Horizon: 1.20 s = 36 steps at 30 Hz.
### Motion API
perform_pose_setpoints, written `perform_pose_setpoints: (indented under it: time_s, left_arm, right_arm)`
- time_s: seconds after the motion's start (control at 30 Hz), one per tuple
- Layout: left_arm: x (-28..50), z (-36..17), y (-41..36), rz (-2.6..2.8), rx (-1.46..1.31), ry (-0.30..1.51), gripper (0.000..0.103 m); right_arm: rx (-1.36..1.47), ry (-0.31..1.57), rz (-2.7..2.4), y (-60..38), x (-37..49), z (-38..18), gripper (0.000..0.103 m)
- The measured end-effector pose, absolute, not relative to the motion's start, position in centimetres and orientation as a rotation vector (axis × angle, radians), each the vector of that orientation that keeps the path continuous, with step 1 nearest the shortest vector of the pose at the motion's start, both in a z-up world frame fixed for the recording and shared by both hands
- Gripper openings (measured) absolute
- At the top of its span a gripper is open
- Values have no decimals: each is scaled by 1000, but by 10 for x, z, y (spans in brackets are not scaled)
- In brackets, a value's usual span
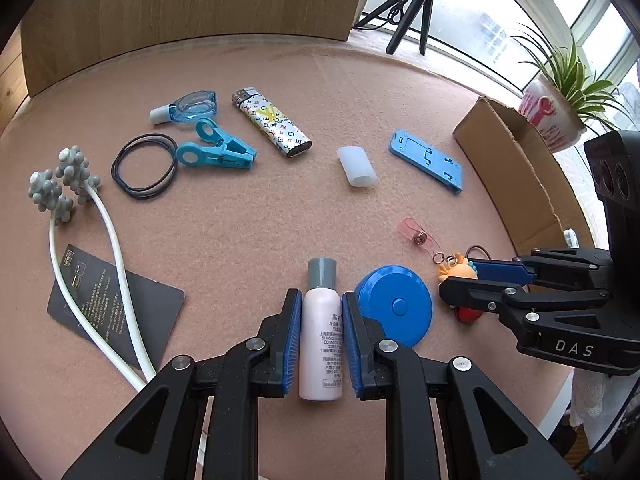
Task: Organize objects
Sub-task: 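Carry the toy figure and lotion bottle into the box and open both grippers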
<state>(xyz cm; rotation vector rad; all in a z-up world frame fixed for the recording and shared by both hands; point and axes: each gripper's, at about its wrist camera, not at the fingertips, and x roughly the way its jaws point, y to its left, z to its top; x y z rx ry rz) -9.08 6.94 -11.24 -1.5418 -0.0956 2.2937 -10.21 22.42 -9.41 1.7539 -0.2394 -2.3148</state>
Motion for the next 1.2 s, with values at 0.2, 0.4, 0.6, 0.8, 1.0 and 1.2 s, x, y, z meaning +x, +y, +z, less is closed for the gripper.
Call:
perform_pose_setpoints:
  time_s: [0.2,0.4,0.6,0.8,1.0,1.2]
  left_arm:
    - [-70,-111,70,2279,-1540,-74,22]
    - [-63,-105,62,2283,-1541,-108,22]
    - [-62,-81,59,2298,-1485,-166,22]
    - [-66,-50,68,2304,-1405,-174,22]
    - [-79,-26,99,2286,-1325,-162,22]
    - [-91,-12,154,2237,-1256,-114,22]
  right_arm:
    - [1776,-418,-2314,253,-87,-93,23]
    - [1682,-662,-2274,266,-89,-79,23]
    - [1600,-621,-2316,256,-84,-51,23]
    - [1526,-569,-2401,265,-71,-21,23]
    - [1496,-575,-2512,299,-50,-3,23]
    - [1512,-563,-2660,346,-26,5,22]
